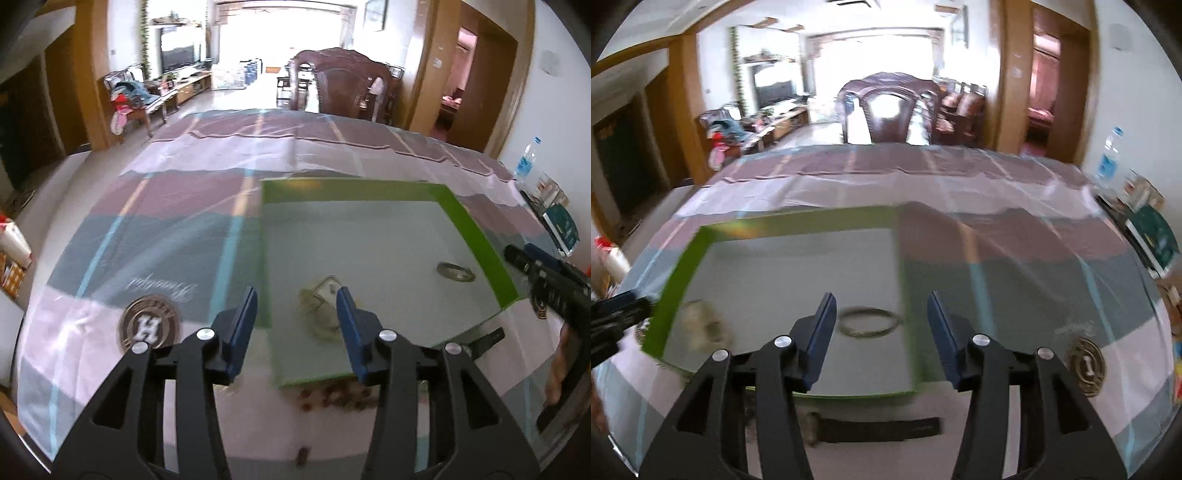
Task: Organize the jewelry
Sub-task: 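Lower the white watch into the green box with the left tool while the right tool drops the bangle in, then withdraw both open tools from the green box toward the remaining jewelry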
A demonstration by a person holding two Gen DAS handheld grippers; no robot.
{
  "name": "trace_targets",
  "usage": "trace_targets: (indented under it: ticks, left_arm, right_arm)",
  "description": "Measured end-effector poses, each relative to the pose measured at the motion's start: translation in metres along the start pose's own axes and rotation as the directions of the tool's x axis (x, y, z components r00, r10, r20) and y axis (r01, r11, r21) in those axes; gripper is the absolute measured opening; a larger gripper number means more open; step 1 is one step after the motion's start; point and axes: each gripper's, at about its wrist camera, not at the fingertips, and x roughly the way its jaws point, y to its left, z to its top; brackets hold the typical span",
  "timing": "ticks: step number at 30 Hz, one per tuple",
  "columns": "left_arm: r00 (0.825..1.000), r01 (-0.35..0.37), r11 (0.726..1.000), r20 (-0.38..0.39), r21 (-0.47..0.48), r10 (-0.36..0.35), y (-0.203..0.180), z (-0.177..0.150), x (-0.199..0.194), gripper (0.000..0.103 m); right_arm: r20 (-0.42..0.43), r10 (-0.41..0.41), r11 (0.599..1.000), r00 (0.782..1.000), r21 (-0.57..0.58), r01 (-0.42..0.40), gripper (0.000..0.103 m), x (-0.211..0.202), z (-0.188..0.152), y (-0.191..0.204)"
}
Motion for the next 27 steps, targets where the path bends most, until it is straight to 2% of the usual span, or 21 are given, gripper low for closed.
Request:
trace_targets:
  ticks: [4, 8, 12, 17, 21, 23, 27]
  left_arm:
    - [0.999, -0.008, 1.000, -0.034, -0.008, 0.007, 0.010, -0.019, -0.003, 0.045]
    - [0.999, 0.002, 1.000, -0.043, 0.011, -0.002, 0.010, -0.032, -0.004, 0.048]
    - [0.999, 0.000, 1.000, -0.045, 0.028, 0.001, 0.008, -0.036, -0.008, 0.049]
    - [0.997, 0.027, 0.998, -0.068, 0.059, -0.023, 0.004, -0.048, -0.009, 0.049]
    - [0.994, -0.005, 0.998, -0.111, 0.065, 0.012, 0.002, -0.050, 0.013, 0.051]
    - [0.991, 0.009, 0.999, -0.137, 0.049, -0.002, 0.003, -0.047, 0.025, 0.051]
    - [0.991, -0.017, 0.999, -0.129, 0.046, 0.022, 0.001, -0.037, 0.038, 0.051]
  right_arm:
    - [-0.076, -0.065, 0.995, 0.995, 0.066, 0.070, 0.052, 0.022, -0.007, -0.025]
    - [-0.080, -0.019, 0.991, 0.997, 0.133, 0.029, 0.052, 0.023, -0.011, -0.039]
    - [-0.026, -0.120, 0.982, 0.992, 0.145, 0.122, 0.052, 0.009, -0.008, -0.044]
    - [-0.100, -0.201, 0.969, 0.974, 0.129, 0.213, 0.052, 0.023, -0.018, -0.052]
    - [-0.143, -0.179, 0.974, 0.973, 0.111, 0.196, 0.052, 0.032, -0.029, -0.049]
    - [-0.135, -0.185, 0.975, 0.973, 0.098, 0.199, 0.052, 0.032, -0.030, -0.045]
    - [-0.131, -0.144, 0.984, 0.981, 0.089, 0.156, 0.052, 0.035, -0.028, -0.035]
